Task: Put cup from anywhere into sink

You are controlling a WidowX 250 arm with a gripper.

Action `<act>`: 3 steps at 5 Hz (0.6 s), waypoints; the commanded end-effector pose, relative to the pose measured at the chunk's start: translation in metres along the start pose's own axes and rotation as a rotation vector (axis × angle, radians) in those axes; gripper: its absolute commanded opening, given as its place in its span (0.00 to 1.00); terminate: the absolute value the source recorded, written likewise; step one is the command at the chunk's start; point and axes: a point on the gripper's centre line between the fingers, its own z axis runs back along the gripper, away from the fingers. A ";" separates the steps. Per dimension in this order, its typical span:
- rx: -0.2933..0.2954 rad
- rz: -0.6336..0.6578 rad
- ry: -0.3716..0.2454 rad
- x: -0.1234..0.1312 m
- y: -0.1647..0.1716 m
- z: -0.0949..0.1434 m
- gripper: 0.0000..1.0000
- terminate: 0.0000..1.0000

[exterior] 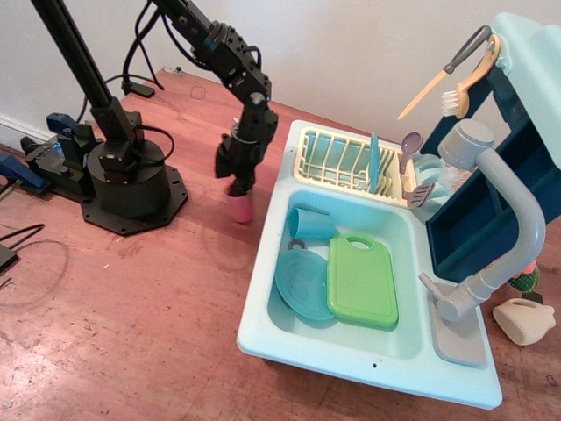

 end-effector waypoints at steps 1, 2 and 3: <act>0.024 0.028 -0.037 0.002 0.000 0.020 1.00 0.00; 0.059 0.025 -0.058 0.008 -0.005 0.027 0.00 0.00; 0.049 0.027 -0.059 0.007 -0.006 0.024 0.00 0.00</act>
